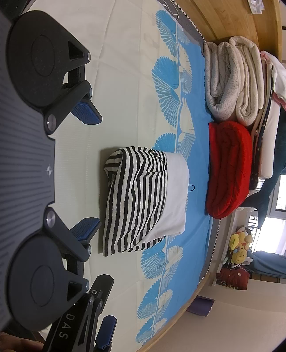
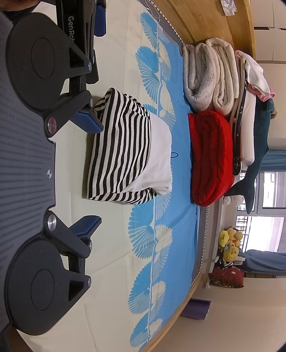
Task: Fold small clothes
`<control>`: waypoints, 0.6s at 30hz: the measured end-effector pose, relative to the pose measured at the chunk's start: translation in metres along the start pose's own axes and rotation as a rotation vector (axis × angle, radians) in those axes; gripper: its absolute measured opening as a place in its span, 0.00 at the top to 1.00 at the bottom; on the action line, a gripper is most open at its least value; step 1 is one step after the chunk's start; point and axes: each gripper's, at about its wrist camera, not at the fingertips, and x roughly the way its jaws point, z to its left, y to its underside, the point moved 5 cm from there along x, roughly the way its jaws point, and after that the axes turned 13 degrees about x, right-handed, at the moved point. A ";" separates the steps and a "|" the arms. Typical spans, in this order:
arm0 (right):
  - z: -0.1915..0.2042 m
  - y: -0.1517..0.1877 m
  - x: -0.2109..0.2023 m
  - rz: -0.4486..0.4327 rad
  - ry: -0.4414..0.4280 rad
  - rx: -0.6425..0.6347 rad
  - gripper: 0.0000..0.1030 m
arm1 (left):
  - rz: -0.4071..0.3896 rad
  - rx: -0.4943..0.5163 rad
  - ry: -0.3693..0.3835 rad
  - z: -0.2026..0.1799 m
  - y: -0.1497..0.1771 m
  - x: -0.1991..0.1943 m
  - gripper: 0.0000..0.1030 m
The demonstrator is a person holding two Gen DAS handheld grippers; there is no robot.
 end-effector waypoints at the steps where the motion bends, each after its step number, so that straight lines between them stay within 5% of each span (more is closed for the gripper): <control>1: 0.000 0.000 0.000 0.000 0.000 0.000 0.20 | 0.001 -0.001 0.001 0.000 0.000 0.000 0.09; 18: 0.000 0.000 0.000 0.001 0.001 0.000 0.20 | 0.002 -0.001 0.001 0.000 0.000 0.001 0.09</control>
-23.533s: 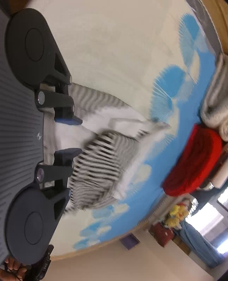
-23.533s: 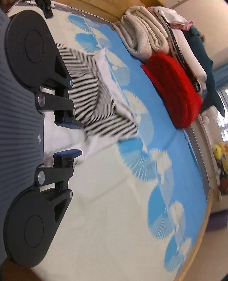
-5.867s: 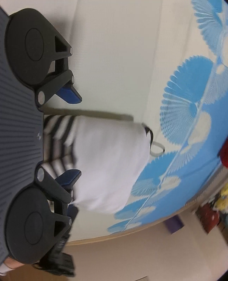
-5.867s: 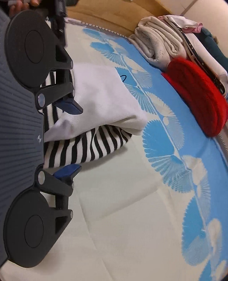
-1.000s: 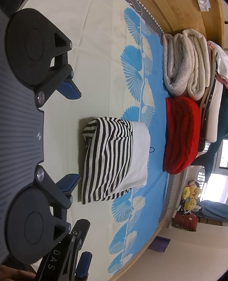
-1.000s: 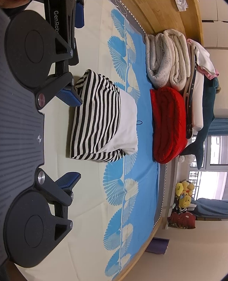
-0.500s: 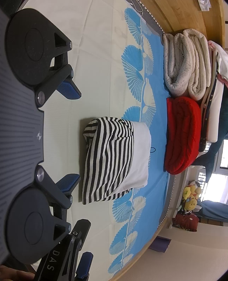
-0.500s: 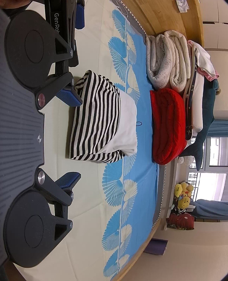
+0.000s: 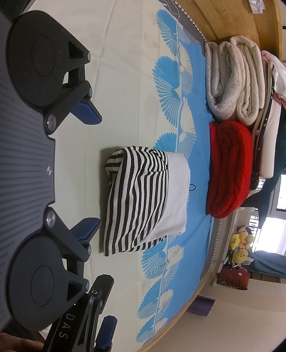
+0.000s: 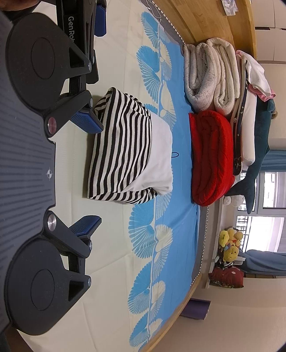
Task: Fold small clothes
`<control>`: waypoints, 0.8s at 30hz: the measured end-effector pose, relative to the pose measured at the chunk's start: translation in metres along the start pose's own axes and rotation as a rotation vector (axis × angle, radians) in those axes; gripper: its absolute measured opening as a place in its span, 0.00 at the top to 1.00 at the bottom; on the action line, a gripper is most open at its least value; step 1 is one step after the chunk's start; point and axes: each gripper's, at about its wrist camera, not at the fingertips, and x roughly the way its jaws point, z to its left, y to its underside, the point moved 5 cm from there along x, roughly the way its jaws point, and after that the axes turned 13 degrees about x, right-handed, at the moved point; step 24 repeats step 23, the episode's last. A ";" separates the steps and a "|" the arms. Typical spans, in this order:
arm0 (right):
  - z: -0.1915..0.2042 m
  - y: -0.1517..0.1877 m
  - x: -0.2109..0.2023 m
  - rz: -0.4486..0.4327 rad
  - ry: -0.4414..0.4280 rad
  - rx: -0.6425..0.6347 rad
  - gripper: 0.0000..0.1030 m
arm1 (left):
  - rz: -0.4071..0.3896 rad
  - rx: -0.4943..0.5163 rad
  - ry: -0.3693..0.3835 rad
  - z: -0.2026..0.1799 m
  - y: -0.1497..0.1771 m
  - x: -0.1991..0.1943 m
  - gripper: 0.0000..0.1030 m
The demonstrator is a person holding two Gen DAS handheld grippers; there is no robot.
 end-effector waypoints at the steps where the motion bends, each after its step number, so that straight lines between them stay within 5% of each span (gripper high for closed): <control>1: 0.000 0.000 0.000 0.000 0.000 0.000 0.20 | 0.000 0.000 0.000 0.000 0.000 0.000 0.09; 24: 0.000 0.001 0.000 0.004 0.001 -0.002 0.20 | 0.007 0.000 0.002 0.000 0.002 0.003 0.09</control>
